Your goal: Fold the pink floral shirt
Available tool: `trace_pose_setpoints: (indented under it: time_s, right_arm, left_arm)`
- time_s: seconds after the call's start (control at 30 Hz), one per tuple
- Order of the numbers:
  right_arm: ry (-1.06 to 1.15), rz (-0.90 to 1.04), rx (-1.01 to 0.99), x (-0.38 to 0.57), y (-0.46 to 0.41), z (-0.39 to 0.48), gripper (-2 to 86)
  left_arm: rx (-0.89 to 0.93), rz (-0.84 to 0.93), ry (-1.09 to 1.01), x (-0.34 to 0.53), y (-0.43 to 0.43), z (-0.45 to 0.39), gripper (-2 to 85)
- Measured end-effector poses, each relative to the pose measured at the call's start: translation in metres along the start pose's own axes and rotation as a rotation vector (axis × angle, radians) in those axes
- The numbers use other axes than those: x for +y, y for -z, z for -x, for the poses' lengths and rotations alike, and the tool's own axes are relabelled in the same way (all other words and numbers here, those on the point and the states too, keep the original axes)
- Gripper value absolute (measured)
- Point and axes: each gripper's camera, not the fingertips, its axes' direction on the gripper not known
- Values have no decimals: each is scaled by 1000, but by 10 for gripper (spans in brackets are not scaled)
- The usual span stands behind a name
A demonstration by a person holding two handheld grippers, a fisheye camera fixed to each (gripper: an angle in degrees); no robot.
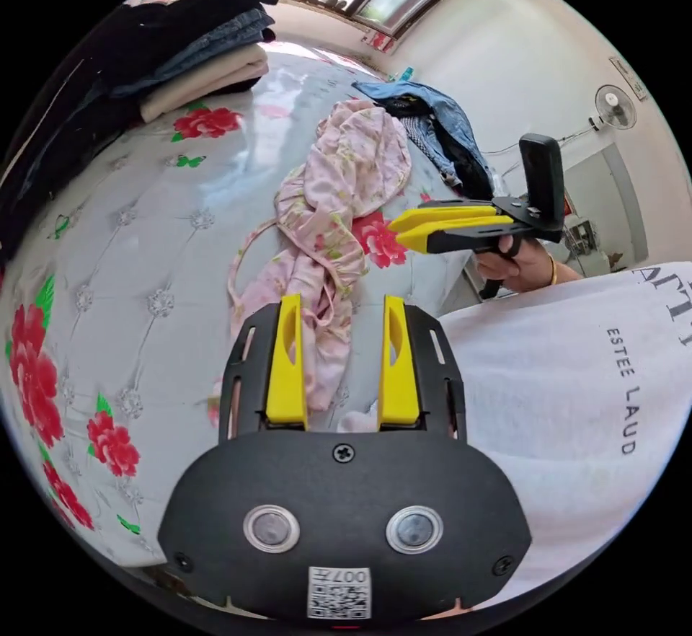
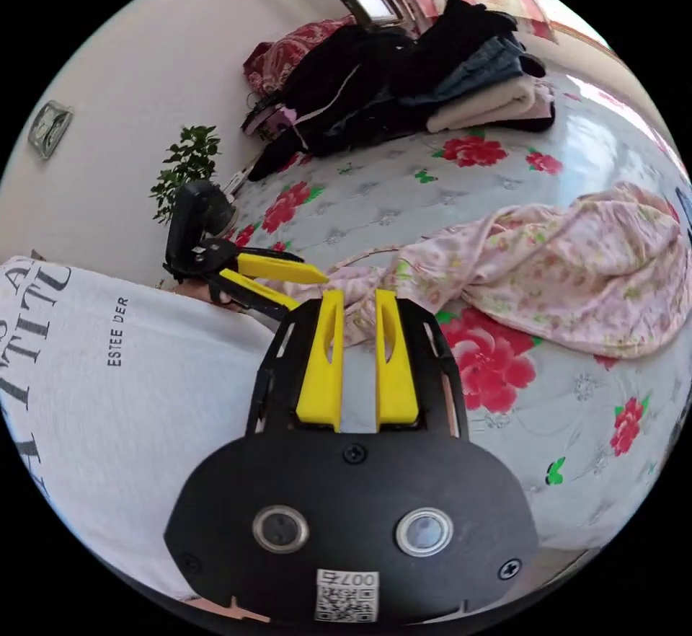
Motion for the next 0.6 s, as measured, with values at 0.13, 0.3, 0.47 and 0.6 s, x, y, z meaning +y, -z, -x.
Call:
trace_pose_setpoints:
  time_s: [0.13, 0.3, 0.47, 0.6]
  right_arm:
    - [-221, -130, 88, 37, 42, -48, 66]
    - [-301, -168, 151, 56, 57, -73, 70]
    - [-337, -150, 158, 52, 44, -99, 68]
    - [-375, -140, 141, 29, 24, -127, 68]
  left_arm:
    - [-270, 168, -44, -14, -75, -11, 11]
    - [-363, 148, -66, 0, -16, 14, -4]
    - [-569, -174, 295, 78, 151, 72, 14]
    - [-702, -369, 523, 155, 227, 81, 64]
